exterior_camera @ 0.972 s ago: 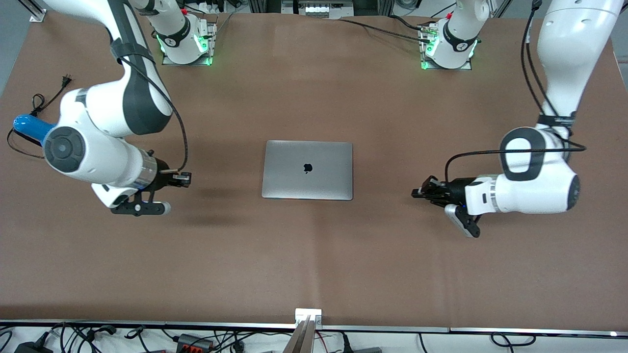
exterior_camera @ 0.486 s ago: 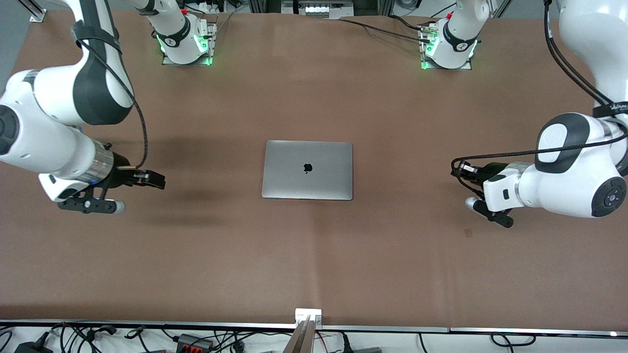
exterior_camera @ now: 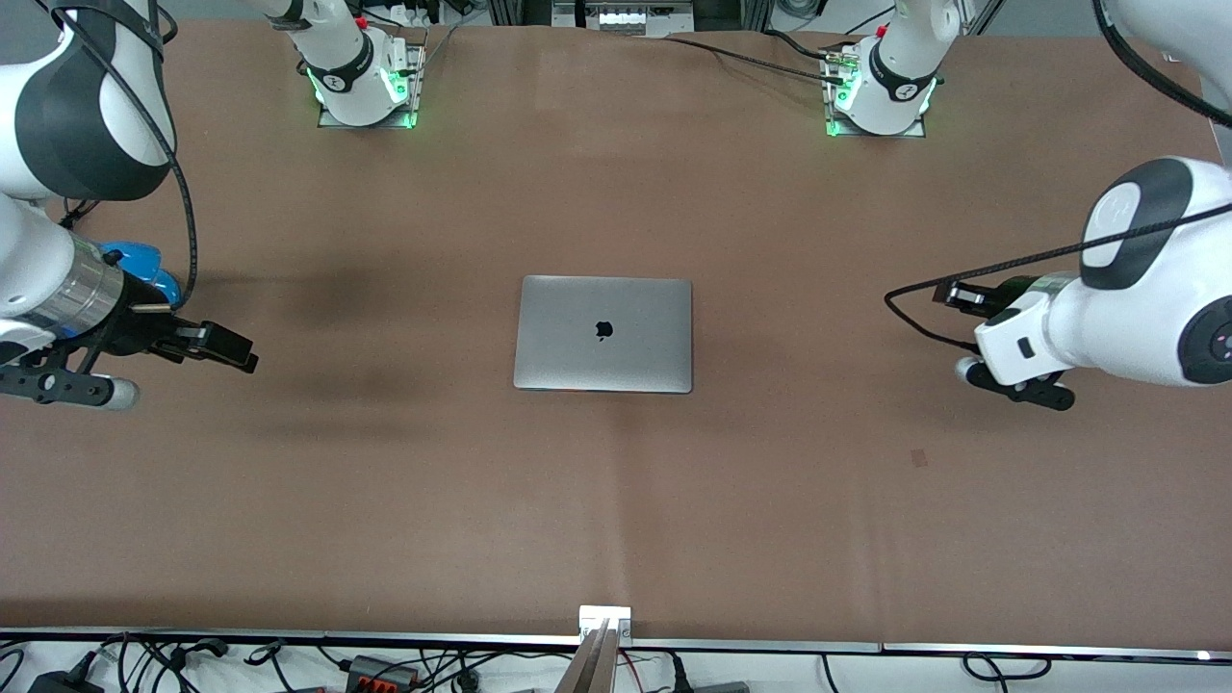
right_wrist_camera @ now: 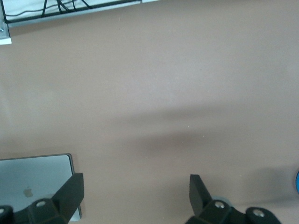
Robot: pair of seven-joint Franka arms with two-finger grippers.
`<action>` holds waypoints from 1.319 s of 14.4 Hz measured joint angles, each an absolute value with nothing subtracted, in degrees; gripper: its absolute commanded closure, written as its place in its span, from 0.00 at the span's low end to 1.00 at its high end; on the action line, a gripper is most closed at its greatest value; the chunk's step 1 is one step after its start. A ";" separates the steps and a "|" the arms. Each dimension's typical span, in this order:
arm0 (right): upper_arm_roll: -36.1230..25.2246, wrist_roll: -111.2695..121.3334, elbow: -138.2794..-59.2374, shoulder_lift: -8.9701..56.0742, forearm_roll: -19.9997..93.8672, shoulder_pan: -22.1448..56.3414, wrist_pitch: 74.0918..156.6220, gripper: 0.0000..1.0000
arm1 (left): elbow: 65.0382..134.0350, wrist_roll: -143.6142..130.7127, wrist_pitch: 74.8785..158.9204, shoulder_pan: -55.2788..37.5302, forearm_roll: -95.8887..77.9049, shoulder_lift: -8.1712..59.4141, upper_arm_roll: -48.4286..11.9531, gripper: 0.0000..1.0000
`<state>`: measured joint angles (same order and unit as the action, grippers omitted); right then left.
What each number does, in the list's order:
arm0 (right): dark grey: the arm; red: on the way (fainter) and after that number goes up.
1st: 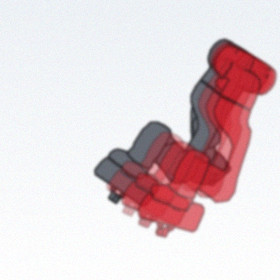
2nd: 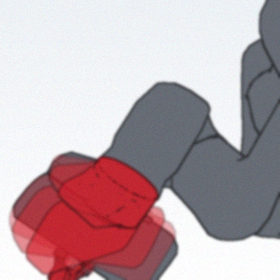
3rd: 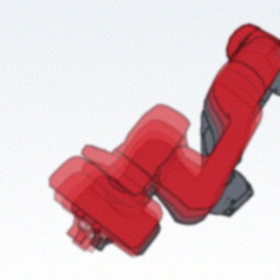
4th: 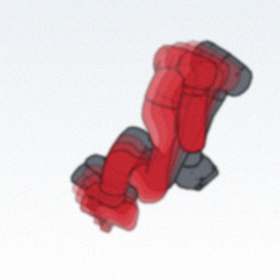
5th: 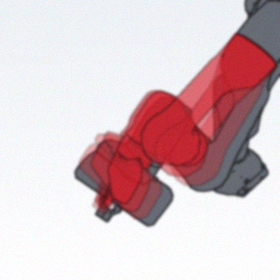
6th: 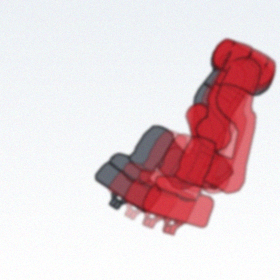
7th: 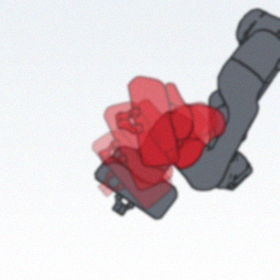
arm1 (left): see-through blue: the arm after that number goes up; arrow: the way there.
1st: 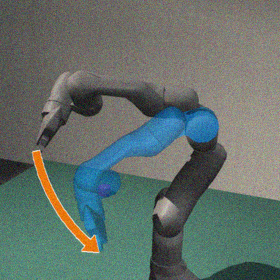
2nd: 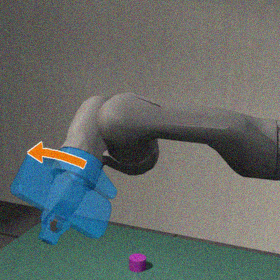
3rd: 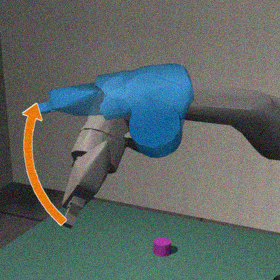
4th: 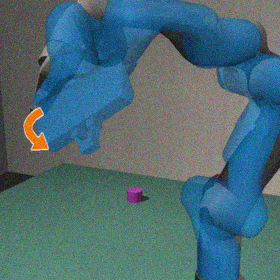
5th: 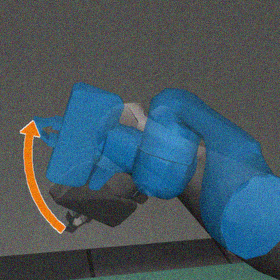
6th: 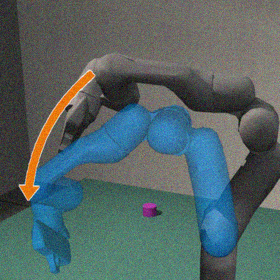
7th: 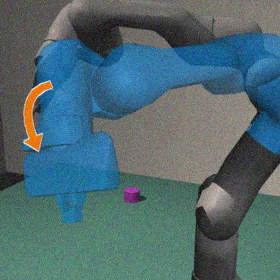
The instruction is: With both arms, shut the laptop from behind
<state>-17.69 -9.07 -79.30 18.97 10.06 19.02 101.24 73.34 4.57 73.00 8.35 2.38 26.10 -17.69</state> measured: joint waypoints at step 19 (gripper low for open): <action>-3.08 1.36 -89.47 7.25 1.16 -1.34 101.48 0.00 | 91.18 -1.58 90.80 -5.43 0.83 2.69 3.64 0.00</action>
<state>-3.08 1.36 -89.47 7.25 1.16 -1.34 101.48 91.18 -1.58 90.80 -5.43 0.83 2.69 3.64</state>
